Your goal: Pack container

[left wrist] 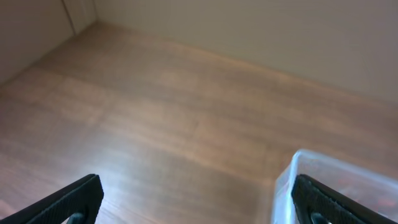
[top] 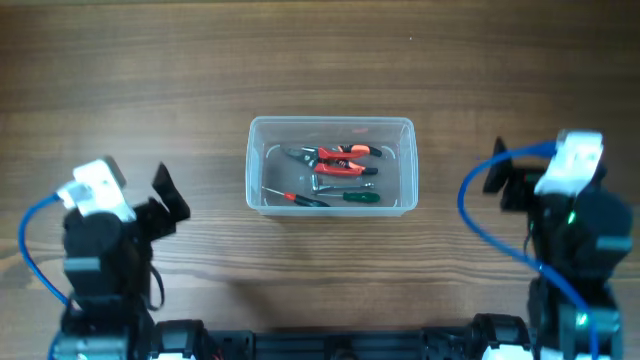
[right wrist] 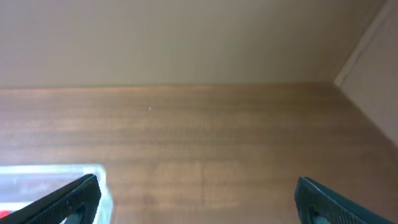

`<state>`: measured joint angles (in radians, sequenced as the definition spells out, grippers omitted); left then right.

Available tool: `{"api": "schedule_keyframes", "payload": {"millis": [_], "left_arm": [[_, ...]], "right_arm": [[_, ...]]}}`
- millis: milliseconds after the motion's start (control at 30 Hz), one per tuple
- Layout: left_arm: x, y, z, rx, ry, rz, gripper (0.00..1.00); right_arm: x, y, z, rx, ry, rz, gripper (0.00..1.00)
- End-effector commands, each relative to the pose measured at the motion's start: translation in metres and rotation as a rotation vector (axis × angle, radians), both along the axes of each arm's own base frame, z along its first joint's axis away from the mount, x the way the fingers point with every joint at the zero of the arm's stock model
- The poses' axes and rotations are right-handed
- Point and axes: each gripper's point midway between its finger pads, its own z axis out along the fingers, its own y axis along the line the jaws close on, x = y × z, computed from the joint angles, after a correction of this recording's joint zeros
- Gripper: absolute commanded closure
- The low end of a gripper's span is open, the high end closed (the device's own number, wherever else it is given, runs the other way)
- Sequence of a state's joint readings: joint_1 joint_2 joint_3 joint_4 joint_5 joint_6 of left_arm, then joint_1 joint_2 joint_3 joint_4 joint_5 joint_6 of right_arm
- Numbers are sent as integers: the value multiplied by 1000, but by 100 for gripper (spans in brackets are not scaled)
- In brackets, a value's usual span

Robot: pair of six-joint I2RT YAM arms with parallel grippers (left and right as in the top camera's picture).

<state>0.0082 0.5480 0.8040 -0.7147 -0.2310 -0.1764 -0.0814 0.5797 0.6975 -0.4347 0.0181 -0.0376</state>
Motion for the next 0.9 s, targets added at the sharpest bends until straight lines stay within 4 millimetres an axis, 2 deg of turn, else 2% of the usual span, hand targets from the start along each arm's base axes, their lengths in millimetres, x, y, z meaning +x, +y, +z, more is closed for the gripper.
{"api": "schedule_keyframes", "payload": {"millis": [0, 133, 233, 867], "left_arm": [[-14, 8, -23, 40, -10, 44, 0], [-15, 10, -44, 46, -1, 53, 0], [-10, 11, -63, 48, 40, 54, 0], [-13, 11, -74, 49, 93, 53, 0]], "right_arm": [[-22, 6, -34, -16, 39, 35, 0], [-41, 29, -67, -140, 121, 220, 0], [-45, 46, -78, -110, 131, 317, 0], [-46, 46, -78, -109, 133, 317, 0]]}}
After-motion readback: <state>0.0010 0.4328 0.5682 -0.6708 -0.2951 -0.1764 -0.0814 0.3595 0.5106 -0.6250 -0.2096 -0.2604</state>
